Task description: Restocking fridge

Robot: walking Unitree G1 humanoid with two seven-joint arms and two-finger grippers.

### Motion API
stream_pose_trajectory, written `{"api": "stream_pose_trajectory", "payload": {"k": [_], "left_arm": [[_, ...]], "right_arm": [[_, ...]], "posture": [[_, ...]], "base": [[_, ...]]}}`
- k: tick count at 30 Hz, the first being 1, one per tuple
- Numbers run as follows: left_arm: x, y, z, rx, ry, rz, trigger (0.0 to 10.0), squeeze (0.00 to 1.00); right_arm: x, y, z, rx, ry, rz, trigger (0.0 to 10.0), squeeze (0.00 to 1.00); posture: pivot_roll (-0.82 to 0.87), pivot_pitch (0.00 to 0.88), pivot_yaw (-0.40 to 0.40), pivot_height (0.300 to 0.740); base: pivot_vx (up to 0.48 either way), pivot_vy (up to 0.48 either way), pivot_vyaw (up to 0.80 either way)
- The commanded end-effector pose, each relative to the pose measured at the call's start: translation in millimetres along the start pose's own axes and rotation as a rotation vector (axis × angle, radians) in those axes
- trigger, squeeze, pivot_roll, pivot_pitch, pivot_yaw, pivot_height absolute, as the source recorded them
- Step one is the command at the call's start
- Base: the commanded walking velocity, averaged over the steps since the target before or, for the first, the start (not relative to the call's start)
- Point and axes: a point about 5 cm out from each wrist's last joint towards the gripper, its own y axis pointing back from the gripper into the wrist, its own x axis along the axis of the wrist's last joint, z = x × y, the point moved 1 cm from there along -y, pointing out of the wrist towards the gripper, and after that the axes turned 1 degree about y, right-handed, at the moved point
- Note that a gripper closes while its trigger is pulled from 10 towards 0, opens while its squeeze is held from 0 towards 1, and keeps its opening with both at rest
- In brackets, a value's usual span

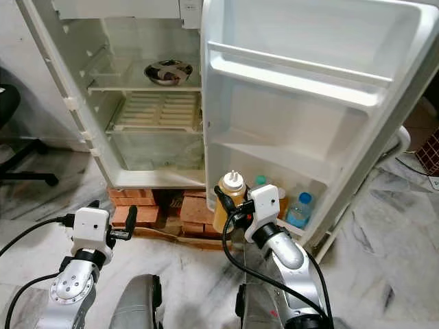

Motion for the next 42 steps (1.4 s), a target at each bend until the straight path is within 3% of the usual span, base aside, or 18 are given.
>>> {"api": "stream_pose_trajectory", "payload": {"k": [1, 27, 42], "left_arm": [[3.6, -2.1, -0.2, -0.013, -0.010, 0.016, 10.0, 0.00], [0.3, -2.5, 2.1, -0.023, -0.009, 0.011, 10.0, 0.00], [-2.6, -2.6, 3.2, -0.027, 0.001, 0.012, 10.0, 0.00]], "right_arm": [[7.1, -2.9, -4.7, 0.027, 0.019, 0.035, 10.0, 0.00], [4.9, -3.1, -11.2, 0.086, 0.024, 0.028, 10.0, 0.00], [3.1, -3.6, -7.9, 0.056, 0.023, 0.016, 10.0, 0.00]], "posture": [[0.01, 0.000, 0.004, 0.631], [0.01, 0.000, 0.002, 0.631], [0.00, 0.000, 0.002, 0.631]], "base": [[0.262, 0.000, 0.00], [0.273, 0.000, 0.00], [0.259, 0.000, 0.00]]}}
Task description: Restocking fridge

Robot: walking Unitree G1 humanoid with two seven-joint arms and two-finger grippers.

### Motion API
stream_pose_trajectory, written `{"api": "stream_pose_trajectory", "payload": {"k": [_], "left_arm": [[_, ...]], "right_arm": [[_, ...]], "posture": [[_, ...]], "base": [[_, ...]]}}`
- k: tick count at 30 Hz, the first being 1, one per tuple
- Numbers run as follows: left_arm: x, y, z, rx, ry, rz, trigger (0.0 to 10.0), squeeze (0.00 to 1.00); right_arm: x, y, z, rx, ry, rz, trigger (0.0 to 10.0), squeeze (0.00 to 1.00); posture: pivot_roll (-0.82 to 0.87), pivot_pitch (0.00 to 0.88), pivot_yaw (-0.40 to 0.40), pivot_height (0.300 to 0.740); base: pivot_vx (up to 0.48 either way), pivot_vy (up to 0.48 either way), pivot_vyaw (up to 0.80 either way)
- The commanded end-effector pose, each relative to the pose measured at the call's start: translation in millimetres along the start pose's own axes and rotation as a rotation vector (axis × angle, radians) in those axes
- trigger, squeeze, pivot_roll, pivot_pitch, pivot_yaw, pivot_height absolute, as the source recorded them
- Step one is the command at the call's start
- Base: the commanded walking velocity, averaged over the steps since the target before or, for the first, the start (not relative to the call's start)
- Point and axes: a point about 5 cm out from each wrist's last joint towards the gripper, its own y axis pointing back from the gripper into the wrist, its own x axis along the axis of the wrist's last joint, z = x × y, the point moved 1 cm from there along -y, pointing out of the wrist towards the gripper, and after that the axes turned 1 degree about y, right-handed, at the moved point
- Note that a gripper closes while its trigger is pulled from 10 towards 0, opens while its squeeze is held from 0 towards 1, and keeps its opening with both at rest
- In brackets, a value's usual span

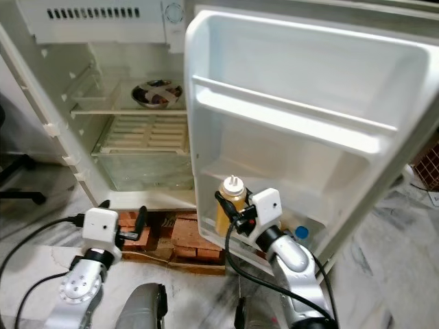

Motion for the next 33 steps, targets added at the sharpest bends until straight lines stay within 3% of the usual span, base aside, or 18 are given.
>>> {"api": "stream_pose_trajectory", "payload": {"k": [1, 8, 23, 33], "left_arm": [[3, -1.9, 8.2, -0.019, 0.012, 0.019, 10.0, 0.00], [2, -1.5, 9.5, -0.017, 0.007, 0.013, 10.0, 0.00], [2, 0.7, 9.3, -0.016, 0.003, 0.011, 10.0, 0.00], [-3, 18.2, -18.5, 0.102, -0.062, -0.030, 10.0, 0.00]], "right_arm": [[0, 5.3, 10.1, -0.033, 0.020, -0.014, 10.0, 0.00], [-1, 6.1, 7.5, -0.006, 0.017, -0.028, 10.0, 0.00], [-1, 4.4, 6.1, -0.014, 0.023, -0.016, 10.0, 0.00], [3, -9.9, 4.6, -0.047, 0.079, 0.005, 10.0, 0.00]], "posture": [[0.00, 0.000, 0.002, 0.631], [0.00, 0.000, 0.001, 0.631], [0.01, 0.000, 0.001, 0.541], [0.05, 0.079, -0.021, 0.541]], "base": [[0.000, 0.000, 0.00], [0.000, 0.000, 0.00], [0.000, 0.000, 0.00], [0.000, 0.000, 0.00]]}}
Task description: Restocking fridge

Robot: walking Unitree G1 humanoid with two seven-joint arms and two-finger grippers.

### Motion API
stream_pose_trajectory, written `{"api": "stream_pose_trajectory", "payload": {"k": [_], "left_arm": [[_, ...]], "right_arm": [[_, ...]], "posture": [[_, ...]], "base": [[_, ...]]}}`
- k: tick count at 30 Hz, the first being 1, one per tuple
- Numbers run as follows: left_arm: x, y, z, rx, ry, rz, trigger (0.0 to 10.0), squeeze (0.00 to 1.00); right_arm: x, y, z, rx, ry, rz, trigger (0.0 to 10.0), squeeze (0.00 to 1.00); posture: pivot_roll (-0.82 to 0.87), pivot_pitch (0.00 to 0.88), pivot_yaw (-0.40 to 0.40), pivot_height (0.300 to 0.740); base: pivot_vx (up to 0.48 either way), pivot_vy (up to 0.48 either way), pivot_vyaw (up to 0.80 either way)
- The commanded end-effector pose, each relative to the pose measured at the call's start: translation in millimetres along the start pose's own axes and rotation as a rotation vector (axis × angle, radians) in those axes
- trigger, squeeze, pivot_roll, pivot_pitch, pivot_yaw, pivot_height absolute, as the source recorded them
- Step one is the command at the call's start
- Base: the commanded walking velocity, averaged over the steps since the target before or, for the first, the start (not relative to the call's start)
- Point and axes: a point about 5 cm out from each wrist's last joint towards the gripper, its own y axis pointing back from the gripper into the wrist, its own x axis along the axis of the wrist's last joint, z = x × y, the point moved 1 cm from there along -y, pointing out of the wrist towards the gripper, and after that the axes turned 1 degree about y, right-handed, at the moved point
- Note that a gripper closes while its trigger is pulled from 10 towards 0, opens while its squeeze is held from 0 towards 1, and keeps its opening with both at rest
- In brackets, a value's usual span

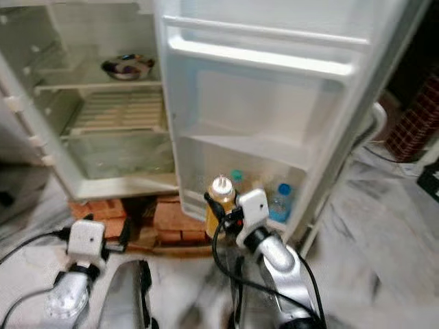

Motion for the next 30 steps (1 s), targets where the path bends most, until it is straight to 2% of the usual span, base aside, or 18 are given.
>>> {"api": "stream_pose_trajectory", "payload": {"k": [1, 3, 4, 8, 16, 17, 19, 23, 24, 27, 30], "left_arm": [[-9, 5.1, -1.5, 0.013, -0.009, -0.051, 10.0, 0.00], [-9, 18.3, -15.2, 0.061, -0.024, -0.068, 10.0, 0.00], [-9, 18.3, -15.2, 0.061, -0.024, -0.068, 10.0, 0.00], [-12, 34.6, -29.7, 0.101, -0.045, -0.099, 10.0, 0.00], [-2, 56.9, -38.4, 0.118, -0.087, -0.102, 10.0, 0.00], [2, 61.2, -38.9, 0.114, -0.097, -0.102, 10.0, 0.00], [4, 66.5, -39.2, 0.113, -0.102, -0.103, 10.0, 0.00], [8, 74.9, -41.7, 0.120, -0.124, -0.110, 10.0, 0.00], [10, 76.6, -42.8, 0.121, -0.132, -0.115, 10.0, 0.00], [14, 82.1, -43.2, 0.118, -0.140, -0.122, 10.0, 0.00], [19, 87.1, -41.9, 0.111, -0.145, -0.127, 10.0, 0.00]], "right_arm": [[7, -5.0, -1.9, 0.002, 0.013, 0.031, 10.0, 0.00], [12, -19.7, 0.0, -0.019, 0.015, 0.050, 10.0, 0.00], [12, -19.7, 0.0, -0.019, 0.015, 0.050, 10.0, 0.00], [19, -37.0, -4.4, 0.007, 0.054, 0.074, 10.0, 0.00], [37, -69.1, -5.8, 0.006, 0.081, 0.122, 10.0, 0.00], [44, -78.5, -4.1, -0.013, 0.100, 0.139, 10.0, 0.00], [49, -82.2, -3.6, -0.023, 0.114, 0.155, 10.0, 0.00], [66, -95.6, 0.6, -0.056, 0.188, 0.195, 10.0, 0.00], [75, -100.8, 3.8, -0.075, 0.248, 0.217, 10.0, 0.00], [89, -105.8, 7.3, -0.111, 0.327, 0.265, 10.0, 0.00], [100, -111.0, 9.5, -0.133, 0.361, 0.299, 10.0, 0.00]], "posture": [[0.05, 0.079, -0.021, 0.541], [0.08, 0.133, -0.037, 0.541], [0.08, 0.133, -0.037, 0.541], [0.10, 0.188, -0.043, 0.541], [0.14, 0.283, -0.057, 0.541], [0.15, 0.302, -0.060, 0.541], [0.16, 0.317, -0.061, 0.541], [0.17, 0.349, -0.066, 0.541], [0.18, 0.366, -0.067, 0.541], [0.19, 0.387, -0.069, 0.541], [0.20, 0.398, -0.074, 0.541]], "base": [[0.000, 0.000, 0.00], [0.000, 0.000, 0.00], [0.000, 0.000, 0.00], [0.000, 0.000, 0.00], [0.000, 0.000, 0.00], [0.000, 0.000, 0.00], [0.000, 0.000, 0.00], [0.000, 0.000, 0.00], [0.000, 0.000, 0.00], [0.000, 0.000, 0.00], [0.000, 0.000, 0.00]]}}
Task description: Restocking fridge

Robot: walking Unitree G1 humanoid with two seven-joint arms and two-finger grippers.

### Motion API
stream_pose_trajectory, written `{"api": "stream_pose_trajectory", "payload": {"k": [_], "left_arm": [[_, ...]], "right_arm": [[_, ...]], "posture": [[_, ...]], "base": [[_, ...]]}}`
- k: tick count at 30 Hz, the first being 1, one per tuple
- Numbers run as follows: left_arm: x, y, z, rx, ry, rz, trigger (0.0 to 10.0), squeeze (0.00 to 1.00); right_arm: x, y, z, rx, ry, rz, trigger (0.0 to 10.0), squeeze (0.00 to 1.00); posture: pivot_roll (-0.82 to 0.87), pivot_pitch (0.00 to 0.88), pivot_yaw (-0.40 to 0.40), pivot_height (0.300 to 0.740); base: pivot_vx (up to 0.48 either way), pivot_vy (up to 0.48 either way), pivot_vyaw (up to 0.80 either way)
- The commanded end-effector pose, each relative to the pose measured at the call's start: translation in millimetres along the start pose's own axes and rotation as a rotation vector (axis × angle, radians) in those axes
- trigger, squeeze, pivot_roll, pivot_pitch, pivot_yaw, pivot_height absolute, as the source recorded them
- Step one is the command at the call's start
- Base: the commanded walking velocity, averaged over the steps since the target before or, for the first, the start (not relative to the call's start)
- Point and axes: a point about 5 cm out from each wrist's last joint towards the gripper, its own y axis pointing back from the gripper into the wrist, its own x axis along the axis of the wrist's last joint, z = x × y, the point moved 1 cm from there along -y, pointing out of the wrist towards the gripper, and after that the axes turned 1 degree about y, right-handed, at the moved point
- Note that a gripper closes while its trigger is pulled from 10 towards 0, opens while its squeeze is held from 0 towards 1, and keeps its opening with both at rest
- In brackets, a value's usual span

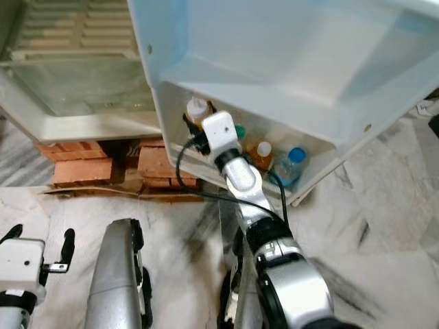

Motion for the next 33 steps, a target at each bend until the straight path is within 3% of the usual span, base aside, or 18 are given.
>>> {"api": "stream_pose_trajectory", "payload": {"k": [1, 6, 9, 12, 19, 25, 26, 27, 28, 33], "left_arm": [[-4, 7.1, 0.2, -0.015, -0.008, -0.038, 10.0, 0.00], [-4, 11.1, 0.9, -0.017, -0.004, -0.056, 10.0, 0.00], [-4, 13.6, 1.8, -0.018, 0.002, -0.071, 10.0, 0.00], [-4, 13.1, 3.2, -0.020, 0.007, -0.076, 10.0, 0.00], [-3, 15.3, 4.8, -0.028, 0.007, -0.081, 10.0, 0.00], [-4, 17.3, 5.0, -0.029, 0.007, -0.088, 10.0, 0.00], [-4, 17.6, 4.8, -0.030, 0.007, -0.090, 10.0, 0.00], [-4, 17.6, 4.6, -0.030, 0.006, -0.092, 10.0, 0.00], [-4, 17.3, 4.4, -0.031, 0.005, -0.092, 10.0, 0.00], [-5, 13.1, 5.0, -0.039, 0.002, -0.092, 10.0, 0.00]], "right_arm": [[-2, 0.3, -0.3, -0.018, 0.009, 0.001, 10.0, 0.00], [-14, 4.8, -11.9, 0.014, 0.011, -0.058, 10.0, 0.00], [-39, 21.1, -28.0, 0.029, -0.021, -0.173, 10.0, 0.00], [-46, 27.5, -37.2, 0.055, -0.004, -0.198, 10.0, 0.00], [-39, 22.5, -47.3, 0.061, -0.003, -0.159, 10.0, 0.00], [-47, 26.7, -49.0, 0.032, -0.060, -0.213, 10.0, 0.00], [-49, 28.1, -47.9, 0.023, -0.073, -0.222, 10.0, 0.72], [-49, 28.5, -47.4, 0.019, -0.074, -0.224, 10.0, 0.72], [-49, 28.8, -47.0, 0.018, -0.082, -0.224, 10.0, 1.00], [-51, 30.6, -41.1, 0.009, -0.086, -0.221, 10.0, 1.00]], "posture": [[0.20, 0.398, -0.074, 0.541], [0.21, 0.414, -0.078, 0.541], [0.21, 0.415, -0.079, 0.541], [0.21, 0.416, -0.079, 0.541], [0.21, 0.422, -0.080, 0.541], [0.22, 0.428, -0.080, 0.541], [0.22, 0.427, -0.079, 0.541], [0.22, 0.427, -0.079, 0.541], [0.22, 0.425, -0.077, 0.541], [0.21, 0.412, -0.074, 0.541]], "base": [[0.000, 0.000, 0.00], [0.000, 0.000, 0.00], [0.000, 0.000, 0.00], [0.000, 0.000, 0.00], [0.000, 0.000, 0.00], [0.000, 0.000, 0.00], [0.000, 0.000, 0.00], [0.000, 0.000, 0.00], [0.000, 0.000, 0.00], [0.000, 0.000, 0.00]]}}
